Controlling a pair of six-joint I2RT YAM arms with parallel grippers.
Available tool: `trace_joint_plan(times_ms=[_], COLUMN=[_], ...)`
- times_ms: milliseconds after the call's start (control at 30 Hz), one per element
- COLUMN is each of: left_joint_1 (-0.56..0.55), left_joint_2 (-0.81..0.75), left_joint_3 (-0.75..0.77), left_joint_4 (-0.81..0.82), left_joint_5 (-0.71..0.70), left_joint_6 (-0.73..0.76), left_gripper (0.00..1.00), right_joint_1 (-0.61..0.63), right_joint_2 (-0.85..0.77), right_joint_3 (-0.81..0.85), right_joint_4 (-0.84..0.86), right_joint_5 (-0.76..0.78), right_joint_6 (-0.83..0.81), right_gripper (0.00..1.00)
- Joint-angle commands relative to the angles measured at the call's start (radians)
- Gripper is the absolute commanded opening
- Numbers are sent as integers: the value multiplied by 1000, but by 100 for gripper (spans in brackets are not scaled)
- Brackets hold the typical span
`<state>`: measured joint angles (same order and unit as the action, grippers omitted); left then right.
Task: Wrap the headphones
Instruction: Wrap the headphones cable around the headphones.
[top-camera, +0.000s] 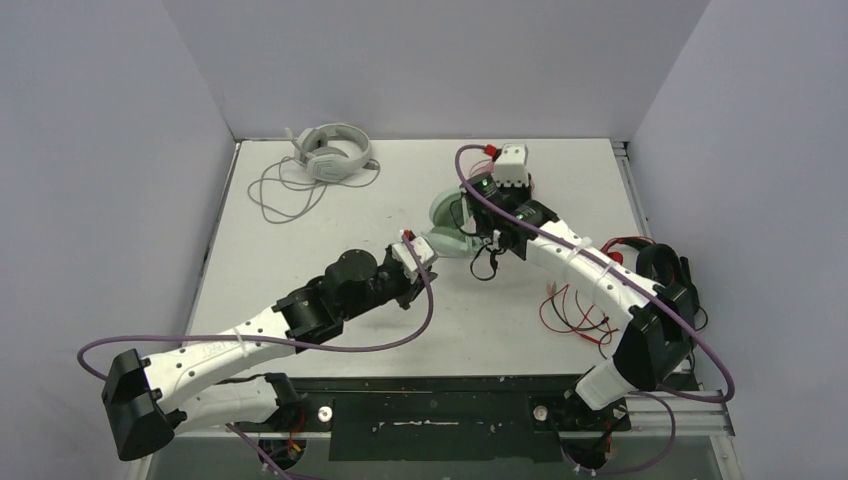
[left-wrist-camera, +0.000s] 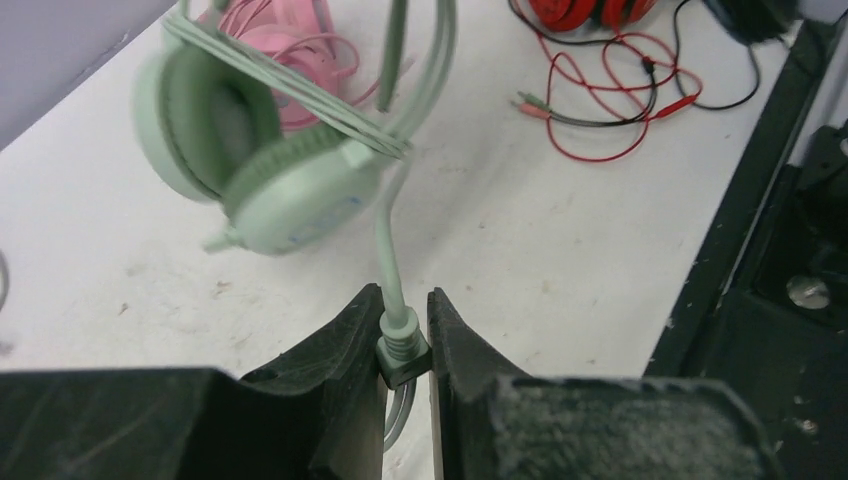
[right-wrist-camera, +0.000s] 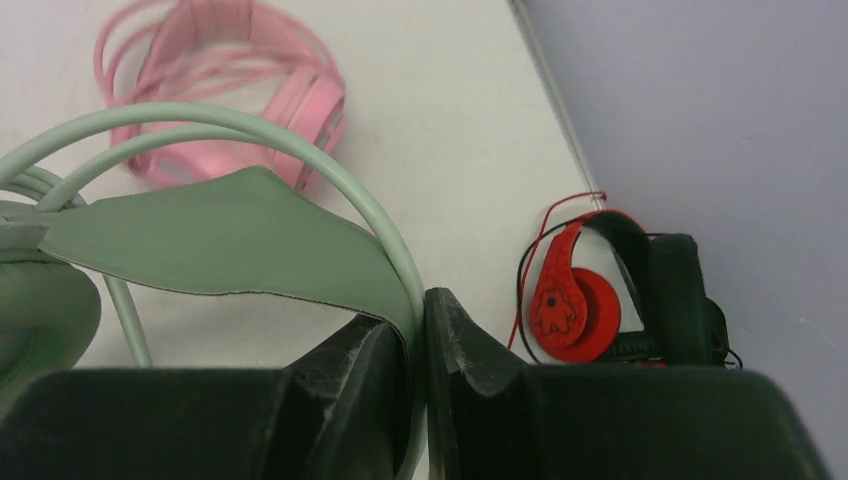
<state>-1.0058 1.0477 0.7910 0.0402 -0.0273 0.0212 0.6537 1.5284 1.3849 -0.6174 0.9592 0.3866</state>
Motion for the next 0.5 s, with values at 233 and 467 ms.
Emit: trace_joint_plan(times_ms=[233, 467], left_joint_1=[151, 249], left_joint_2=[-28, -20], left_joint_3=[77, 96], left_joint_4=[-138, -186], left_joint_5=[66, 206], left_joint_6=[117, 84], left_gripper=[2, 7], right_joint_1=[242, 295], right_joint_2=[-115, -221], right_joint_3=[-70, -104], right_joint_4=[-180, -191], right_joint_5=[-332, -589], right_joint_6=[-171, -187], right_gripper=[0, 0])
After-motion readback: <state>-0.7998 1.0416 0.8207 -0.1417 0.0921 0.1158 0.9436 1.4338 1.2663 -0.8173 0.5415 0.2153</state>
